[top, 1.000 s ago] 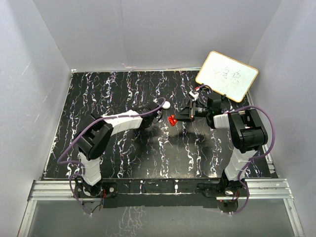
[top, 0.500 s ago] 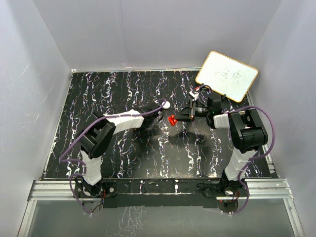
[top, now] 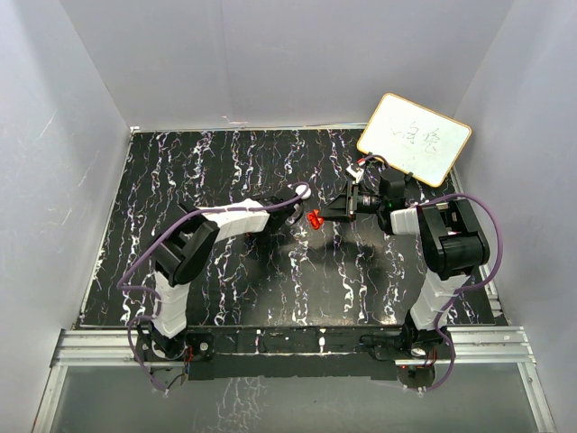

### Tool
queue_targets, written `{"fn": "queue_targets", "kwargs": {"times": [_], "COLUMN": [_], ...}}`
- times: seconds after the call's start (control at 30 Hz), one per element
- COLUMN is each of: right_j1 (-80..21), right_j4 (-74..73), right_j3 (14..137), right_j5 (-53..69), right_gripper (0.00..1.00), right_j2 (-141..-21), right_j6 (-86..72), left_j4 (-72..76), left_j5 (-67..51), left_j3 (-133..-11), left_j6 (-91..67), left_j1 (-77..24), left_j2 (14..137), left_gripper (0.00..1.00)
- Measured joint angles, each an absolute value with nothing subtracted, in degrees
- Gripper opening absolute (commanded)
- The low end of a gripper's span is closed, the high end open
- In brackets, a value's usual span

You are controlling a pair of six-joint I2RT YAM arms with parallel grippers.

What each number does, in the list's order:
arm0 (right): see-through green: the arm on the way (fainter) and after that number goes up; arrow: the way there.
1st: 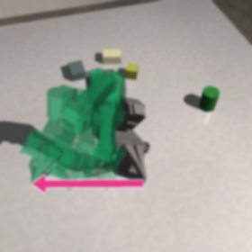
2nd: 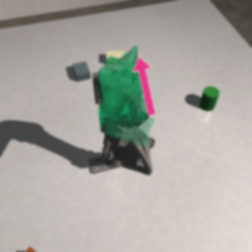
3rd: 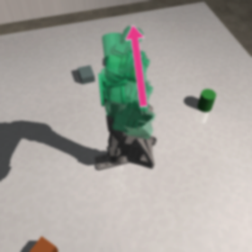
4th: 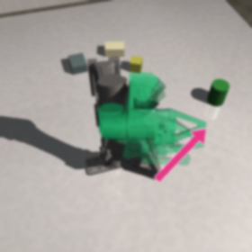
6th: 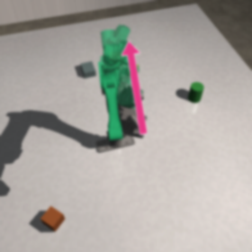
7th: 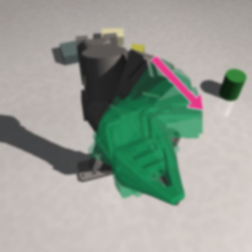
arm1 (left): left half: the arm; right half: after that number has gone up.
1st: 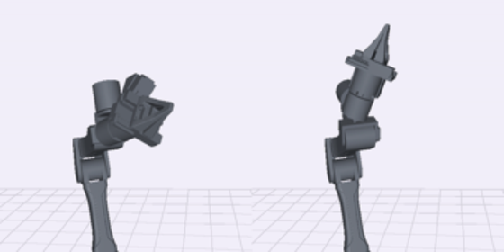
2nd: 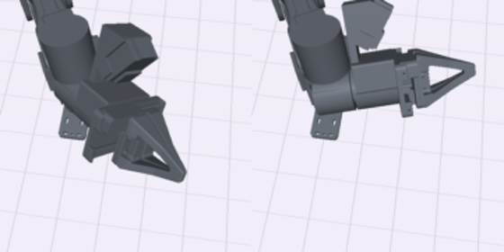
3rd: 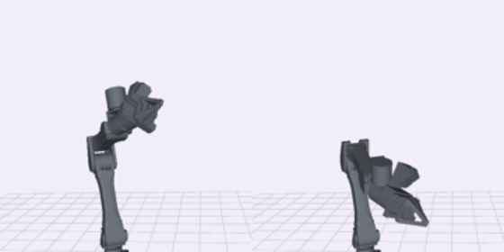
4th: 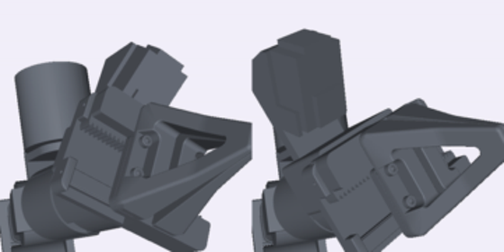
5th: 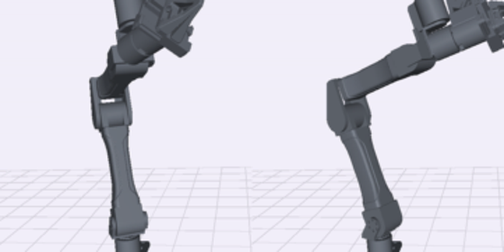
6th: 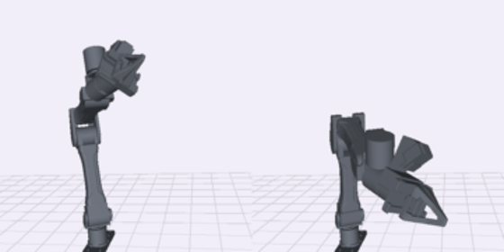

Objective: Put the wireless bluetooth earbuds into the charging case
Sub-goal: Adjust the earbud at the center of the board.

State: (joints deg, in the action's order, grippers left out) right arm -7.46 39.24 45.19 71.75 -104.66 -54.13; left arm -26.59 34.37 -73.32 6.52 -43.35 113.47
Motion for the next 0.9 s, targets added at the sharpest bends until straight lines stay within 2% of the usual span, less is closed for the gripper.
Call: {"fn": "queue_targets", "kwargs": {"times": [0.47, 0.9], "right_j1": [-7.4, -7.4], "right_j4": [39.2, 39.2], "right_j3": [45.2, 45.2], "right_j5": [71.7, 71.7], "right_gripper": [0.0, 0.0], "right_j2": [-104.7, -104.7], "right_j6": [-54.1, -54.1], "left_j4": [-27.6, -27.7], "left_j5": [37.7, 38.0], "left_j3": [-74.5, -74.9], "left_j6": [6.9, 7.1], "left_j1": [-44.5, -45.2], "left_j2": [115.1, 115.4], "left_gripper": [0.21, 0.25]}}
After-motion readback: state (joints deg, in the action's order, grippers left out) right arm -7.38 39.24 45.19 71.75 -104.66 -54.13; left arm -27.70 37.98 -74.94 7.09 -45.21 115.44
